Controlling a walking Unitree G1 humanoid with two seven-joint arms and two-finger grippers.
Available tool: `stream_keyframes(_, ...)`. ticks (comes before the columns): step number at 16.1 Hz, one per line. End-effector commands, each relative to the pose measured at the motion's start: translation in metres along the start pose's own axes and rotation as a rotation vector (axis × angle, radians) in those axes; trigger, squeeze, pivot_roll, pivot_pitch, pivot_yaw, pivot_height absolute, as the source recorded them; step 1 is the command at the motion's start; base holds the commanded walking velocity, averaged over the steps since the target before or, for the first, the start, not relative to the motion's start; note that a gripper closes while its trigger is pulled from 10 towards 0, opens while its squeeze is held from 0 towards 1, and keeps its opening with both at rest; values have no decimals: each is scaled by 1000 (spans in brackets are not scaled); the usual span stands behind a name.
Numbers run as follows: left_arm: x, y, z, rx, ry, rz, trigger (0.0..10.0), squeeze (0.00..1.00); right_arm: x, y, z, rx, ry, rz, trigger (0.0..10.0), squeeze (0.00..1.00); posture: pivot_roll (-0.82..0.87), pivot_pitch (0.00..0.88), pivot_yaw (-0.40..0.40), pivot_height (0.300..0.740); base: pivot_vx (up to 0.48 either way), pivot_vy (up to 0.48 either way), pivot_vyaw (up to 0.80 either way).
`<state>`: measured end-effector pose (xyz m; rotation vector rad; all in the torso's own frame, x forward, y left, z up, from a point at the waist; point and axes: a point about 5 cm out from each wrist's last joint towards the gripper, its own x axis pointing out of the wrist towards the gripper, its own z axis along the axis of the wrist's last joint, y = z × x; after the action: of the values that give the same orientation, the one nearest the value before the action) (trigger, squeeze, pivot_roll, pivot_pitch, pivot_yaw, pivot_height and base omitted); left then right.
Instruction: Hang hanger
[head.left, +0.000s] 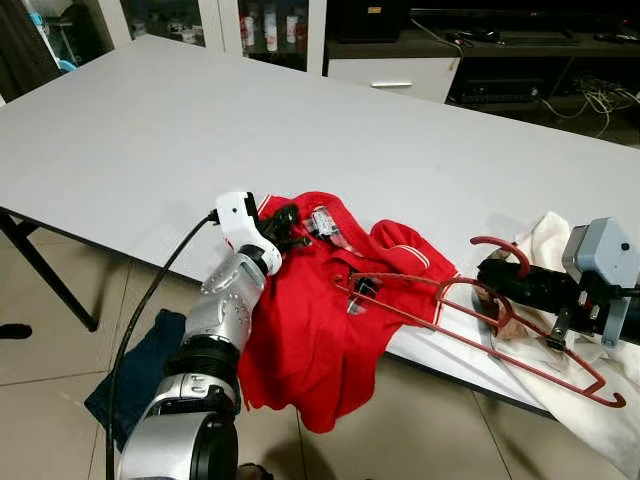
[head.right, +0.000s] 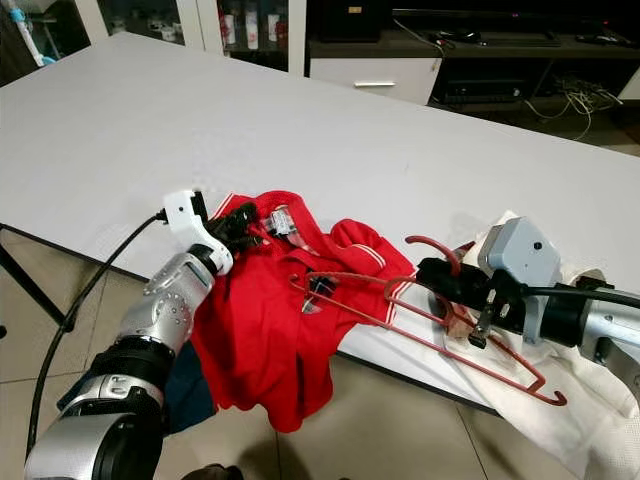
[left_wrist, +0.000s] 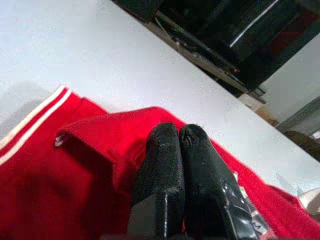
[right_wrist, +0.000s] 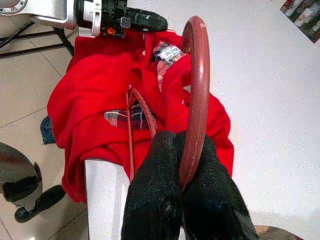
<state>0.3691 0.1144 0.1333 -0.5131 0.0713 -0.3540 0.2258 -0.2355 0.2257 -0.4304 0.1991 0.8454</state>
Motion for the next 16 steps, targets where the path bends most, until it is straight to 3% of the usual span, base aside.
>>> stream_keyframes(1,4,-7,13,10,-57,-40,0,0,-3,-4,3,-8,4,-26,10000,0,-4,93,-56,740,0,0,0)
stream_keyframes(5,4,-7,13,-1,-77,-57,0,0,-4,-5,3,-10,7,-26,10000,0,-8,95,-61,740,0,0,0)
stream_keyframes(8,4,5,8,49,-19,61,0,0,-6,-5,3,-12,11,-26,10000,0,-13,101,-61,740,0,0,0)
stream_keyframes(9,3,5,6,117,-6,59,3412,0,-6,-5,3,-13,13,-26,10000,0,-14,102,-59,740,0,0,0)
stream_keyframes(10,2,3,6,156,-15,43,10000,0,-6,-4,3,-12,14,-26,10000,0,-15,103,-57,740,0,0,0)
stream_keyframes(11,-2,-1,9,275,-73,17,10000,1000,-6,-3,2,-9,16,-26,10000,0,-15,104,-57,740,0,0,0)
stream_keyframes(16,-5,-10,16,388,-195,-14,10000,1000,-4,-4,2,-6,11,-27,10000,0,-10,101,-60,740,0,0,0)
